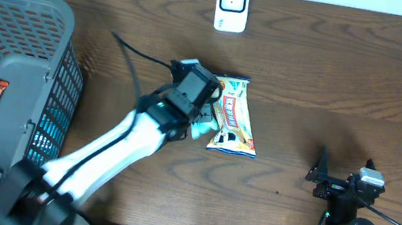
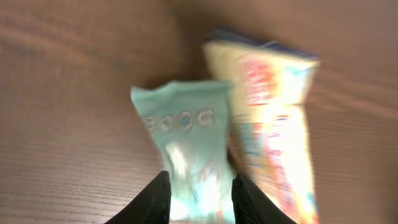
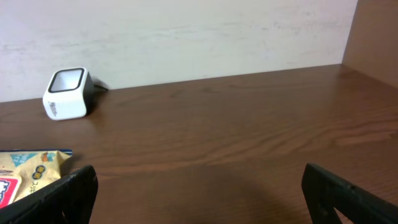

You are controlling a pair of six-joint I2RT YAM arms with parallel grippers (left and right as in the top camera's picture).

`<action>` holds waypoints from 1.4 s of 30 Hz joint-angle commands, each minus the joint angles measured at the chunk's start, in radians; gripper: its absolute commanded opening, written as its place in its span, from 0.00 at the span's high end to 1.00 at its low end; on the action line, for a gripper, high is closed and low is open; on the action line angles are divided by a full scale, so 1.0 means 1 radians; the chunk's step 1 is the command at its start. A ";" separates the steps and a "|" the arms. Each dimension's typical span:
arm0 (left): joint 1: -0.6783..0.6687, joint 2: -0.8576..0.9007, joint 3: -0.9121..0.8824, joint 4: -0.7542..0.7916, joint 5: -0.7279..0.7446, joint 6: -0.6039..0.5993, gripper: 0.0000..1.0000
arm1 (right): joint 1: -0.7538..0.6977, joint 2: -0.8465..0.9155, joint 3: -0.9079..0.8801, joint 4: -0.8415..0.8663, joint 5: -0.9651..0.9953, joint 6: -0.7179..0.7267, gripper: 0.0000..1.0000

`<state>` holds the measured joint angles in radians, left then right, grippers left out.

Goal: Scan the item barcode
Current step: 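Carry the green wet-wipe pack beside the snack bag and release it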

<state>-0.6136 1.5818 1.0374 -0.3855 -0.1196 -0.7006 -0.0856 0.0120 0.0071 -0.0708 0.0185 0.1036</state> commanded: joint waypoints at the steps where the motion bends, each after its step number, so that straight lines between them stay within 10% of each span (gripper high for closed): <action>1: 0.002 0.088 -0.008 0.011 -0.057 -0.077 0.67 | 0.007 -0.005 -0.002 -0.004 0.005 0.012 0.01; 32: 0.000 0.151 -0.011 0.021 -0.057 -0.054 0.66 | 0.007 -0.005 -0.002 -0.004 0.005 0.012 0.01; 42: 0.000 -0.100 -0.011 0.010 -0.057 0.040 0.38 | 0.007 -0.005 -0.002 -0.004 0.005 0.012 0.01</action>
<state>-0.6132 1.5906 1.0325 -0.3695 -0.1574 -0.7216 -0.0856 0.0120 0.0071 -0.0708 0.0189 0.1036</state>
